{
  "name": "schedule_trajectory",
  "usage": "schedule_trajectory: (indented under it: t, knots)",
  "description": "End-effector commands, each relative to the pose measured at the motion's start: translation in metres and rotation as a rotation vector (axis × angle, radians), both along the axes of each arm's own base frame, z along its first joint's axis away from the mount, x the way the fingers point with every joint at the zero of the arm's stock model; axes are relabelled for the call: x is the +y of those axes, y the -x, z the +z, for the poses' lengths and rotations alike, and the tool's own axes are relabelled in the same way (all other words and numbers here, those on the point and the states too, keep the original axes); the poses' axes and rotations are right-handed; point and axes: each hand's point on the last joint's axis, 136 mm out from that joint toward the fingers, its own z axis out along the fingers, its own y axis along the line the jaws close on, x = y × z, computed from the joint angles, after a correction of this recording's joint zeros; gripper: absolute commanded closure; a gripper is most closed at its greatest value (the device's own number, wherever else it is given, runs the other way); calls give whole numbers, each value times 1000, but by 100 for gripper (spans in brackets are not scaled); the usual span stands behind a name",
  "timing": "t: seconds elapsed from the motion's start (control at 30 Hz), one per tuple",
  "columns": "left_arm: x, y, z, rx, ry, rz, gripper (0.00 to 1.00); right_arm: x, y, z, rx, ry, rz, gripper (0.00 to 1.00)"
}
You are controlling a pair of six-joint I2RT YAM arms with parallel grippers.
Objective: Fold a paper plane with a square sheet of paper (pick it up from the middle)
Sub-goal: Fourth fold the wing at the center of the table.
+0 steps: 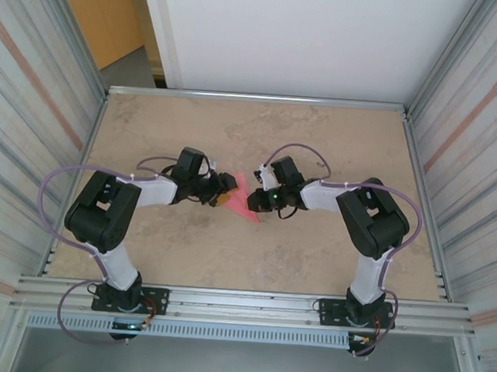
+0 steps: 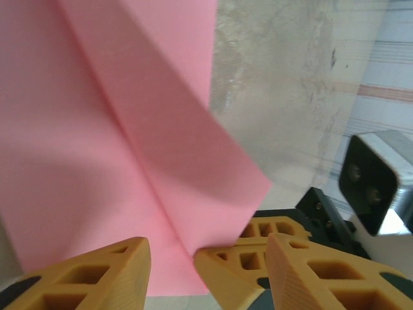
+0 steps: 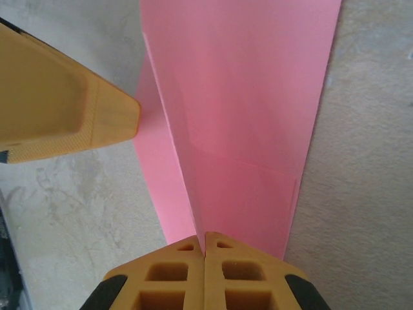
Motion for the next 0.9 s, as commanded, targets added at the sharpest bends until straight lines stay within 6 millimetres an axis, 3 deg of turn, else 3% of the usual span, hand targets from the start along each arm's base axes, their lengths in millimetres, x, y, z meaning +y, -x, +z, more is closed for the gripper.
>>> schedule_trajectory:
  t: [0.0, 0.63, 0.87]
  knots:
    - [-6, -3, 3, -20, -14, -37, 49, -2, 5, -8, 72, -29, -14, 95]
    - [-11, -1, -11, 11, -123, -84, 52, -6, 2, -12, 138, -73, -42, 94]
    - [-13, -3, -17, 18, -139, -90, 59, -6, 1, -11, 151, -86, -49, 94]
